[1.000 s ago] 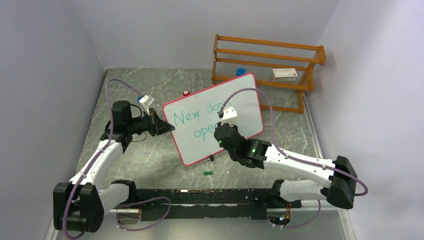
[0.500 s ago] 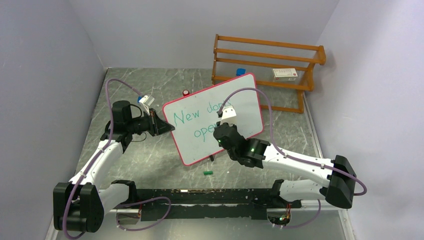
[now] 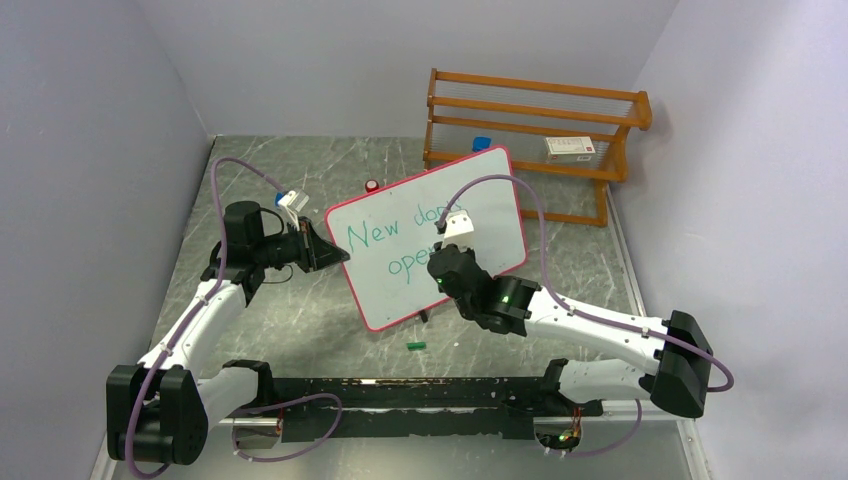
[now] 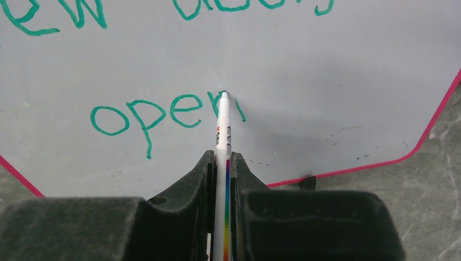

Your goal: Write a sentence on the whiteboard

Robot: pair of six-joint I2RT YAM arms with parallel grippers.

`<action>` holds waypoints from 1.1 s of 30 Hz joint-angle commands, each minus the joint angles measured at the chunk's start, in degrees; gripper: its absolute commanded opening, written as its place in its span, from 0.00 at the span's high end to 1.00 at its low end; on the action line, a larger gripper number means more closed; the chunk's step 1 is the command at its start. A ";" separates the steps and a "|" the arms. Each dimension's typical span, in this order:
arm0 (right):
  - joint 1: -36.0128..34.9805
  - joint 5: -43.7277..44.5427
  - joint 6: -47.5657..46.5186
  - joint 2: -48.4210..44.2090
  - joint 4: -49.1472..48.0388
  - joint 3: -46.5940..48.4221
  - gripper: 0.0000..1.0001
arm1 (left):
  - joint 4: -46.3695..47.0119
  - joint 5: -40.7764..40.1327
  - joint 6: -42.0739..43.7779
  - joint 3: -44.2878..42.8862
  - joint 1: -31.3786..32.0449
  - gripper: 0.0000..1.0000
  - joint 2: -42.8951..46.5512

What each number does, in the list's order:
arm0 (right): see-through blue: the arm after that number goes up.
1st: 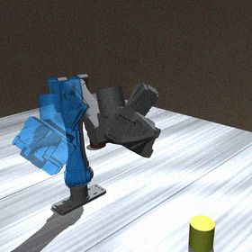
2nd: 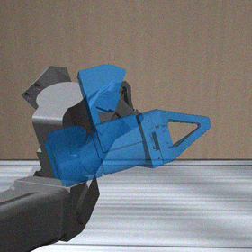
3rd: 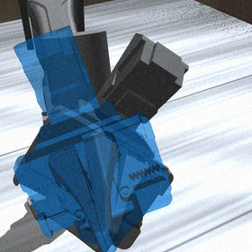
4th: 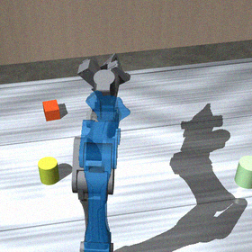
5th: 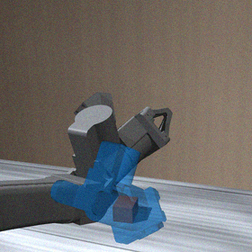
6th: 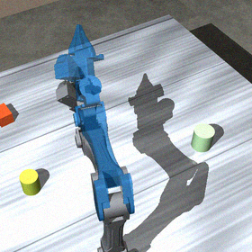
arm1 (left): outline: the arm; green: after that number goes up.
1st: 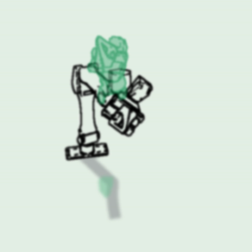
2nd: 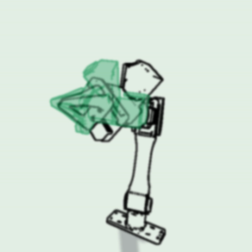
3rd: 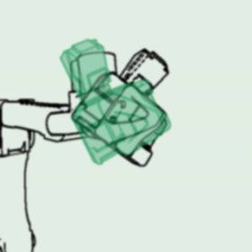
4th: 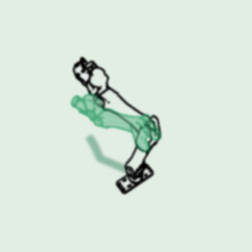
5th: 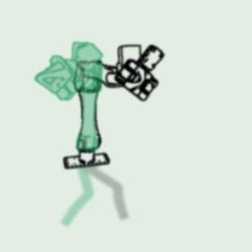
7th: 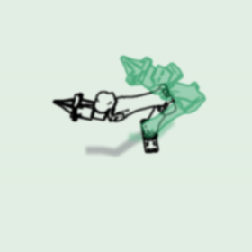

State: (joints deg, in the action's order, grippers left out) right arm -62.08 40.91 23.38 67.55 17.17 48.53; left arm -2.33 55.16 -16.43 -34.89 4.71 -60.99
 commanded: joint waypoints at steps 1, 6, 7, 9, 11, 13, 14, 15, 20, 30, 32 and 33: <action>0.97 1.67 0.96 0.04 0.28 0.42 1.00 | -2.48 -3.47 2.05 -0.75 -0.14 0.95 -0.67; 1.19 1.66 1.35 -0.22 0.82 0.25 1.00 | -2.45 -3.41 2.10 -0.79 -0.14 0.95 -0.75; 1.26 1.71 1.58 -0.22 1.10 0.25 1.00 | -2.46 -3.43 2.10 -0.79 -0.14 0.95 -0.71; 1.23 1.66 1.64 -0.31 1.24 0.09 1.00 | -2.43 -3.50 2.08 -0.79 -0.14 0.95 -0.62; 1.31 1.37 1.76 -0.39 1.58 0.09 1.00 | -2.50 -3.48 2.16 -0.79 -0.14 0.95 -0.62; 1.32 1.28 1.96 -0.53 1.83 -0.09 1.00 | -2.46 -3.48 2.19 -0.79 -0.12 0.95 -0.62; 1.35 1.14 2.08 -0.57 1.99 -0.15 1.00 | -2.52 -3.50 2.19 -0.79 -0.14 0.95 -0.62; 1.35 0.90 2.17 -0.65 2.00 -0.31 1.00 | -2.44 -3.52 2.07 -0.79 -0.14 0.95 -0.62; 1.35 0.07 2.96 -0.75 2.96 -0.63 1.00 | -2.46 -3.65 2.10 -0.79 -0.14 0.95 -0.72; 1.30 -0.22 3.60 -2.24 4.33 -0.81 1.00 | -2.33 -3.52 2.10 -0.79 -0.14 0.95 -0.88; 1.35 -0.11 3.16 -3.05 4.04 -0.68 1.00 | -2.33 -3.50 2.09 -0.79 -0.14 0.95 -0.93; 1.35 0.21 3.05 -3.46 4.02 -0.57 1.00 | -2.33 -3.48 2.08 -0.79 -0.14 0.95 -0.87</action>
State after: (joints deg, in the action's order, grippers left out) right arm -61.17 40.27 25.91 66.48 21.15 48.12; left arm -2.42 55.22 -16.38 -34.89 4.71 -60.99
